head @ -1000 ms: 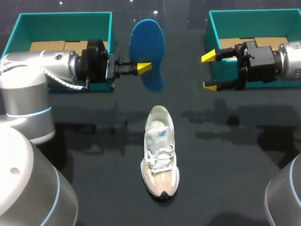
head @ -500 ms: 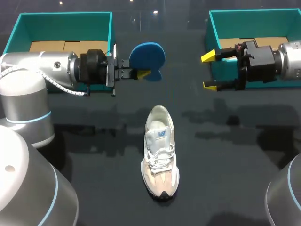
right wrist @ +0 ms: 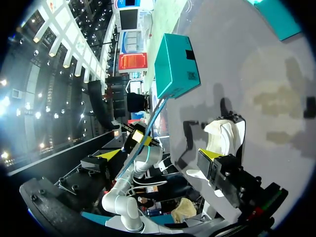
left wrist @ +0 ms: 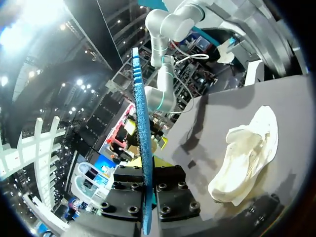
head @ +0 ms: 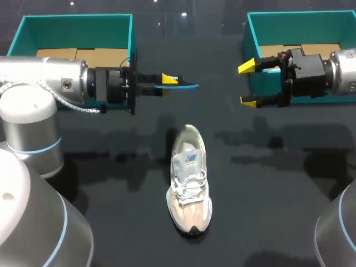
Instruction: Take the shoe out of the shoebox, open the shoe tongue, remove and reinsert the insole, then place the shoe into the shoebox
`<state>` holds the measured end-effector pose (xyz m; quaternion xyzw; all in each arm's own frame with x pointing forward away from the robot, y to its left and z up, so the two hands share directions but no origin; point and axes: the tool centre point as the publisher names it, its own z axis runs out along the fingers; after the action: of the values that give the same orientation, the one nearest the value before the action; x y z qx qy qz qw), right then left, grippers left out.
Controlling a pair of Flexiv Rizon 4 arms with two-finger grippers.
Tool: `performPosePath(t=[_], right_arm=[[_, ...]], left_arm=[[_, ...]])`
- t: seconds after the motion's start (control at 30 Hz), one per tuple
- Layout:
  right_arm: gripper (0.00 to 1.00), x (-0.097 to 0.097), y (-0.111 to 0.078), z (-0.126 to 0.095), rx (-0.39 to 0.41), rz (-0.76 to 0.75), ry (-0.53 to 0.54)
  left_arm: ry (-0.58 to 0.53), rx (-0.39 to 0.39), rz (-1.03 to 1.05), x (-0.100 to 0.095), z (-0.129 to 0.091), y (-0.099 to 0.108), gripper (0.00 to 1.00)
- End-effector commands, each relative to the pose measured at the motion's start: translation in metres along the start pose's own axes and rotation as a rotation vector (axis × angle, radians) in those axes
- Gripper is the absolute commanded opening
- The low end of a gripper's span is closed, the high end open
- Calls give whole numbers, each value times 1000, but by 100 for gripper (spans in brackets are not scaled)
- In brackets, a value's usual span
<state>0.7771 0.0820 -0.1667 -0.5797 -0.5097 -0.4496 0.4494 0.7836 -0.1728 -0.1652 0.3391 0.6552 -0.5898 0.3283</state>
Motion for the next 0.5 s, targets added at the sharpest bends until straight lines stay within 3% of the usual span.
performPosePath(t=[0.03, 0.2, 0.5], right_arm=[[100, 0, 0, 1, 0, 1, -3], [100, 0, 0, 1, 0, 1, -3], [100, 0, 0, 12, 12, -2, 8]], left_arm=[[-12, -184, 241, 4, -1, -10, 0], [-21, -188, 307, 5, 0, -8, 0], [-134, -215, 494, -3, -4, 2, 0]])
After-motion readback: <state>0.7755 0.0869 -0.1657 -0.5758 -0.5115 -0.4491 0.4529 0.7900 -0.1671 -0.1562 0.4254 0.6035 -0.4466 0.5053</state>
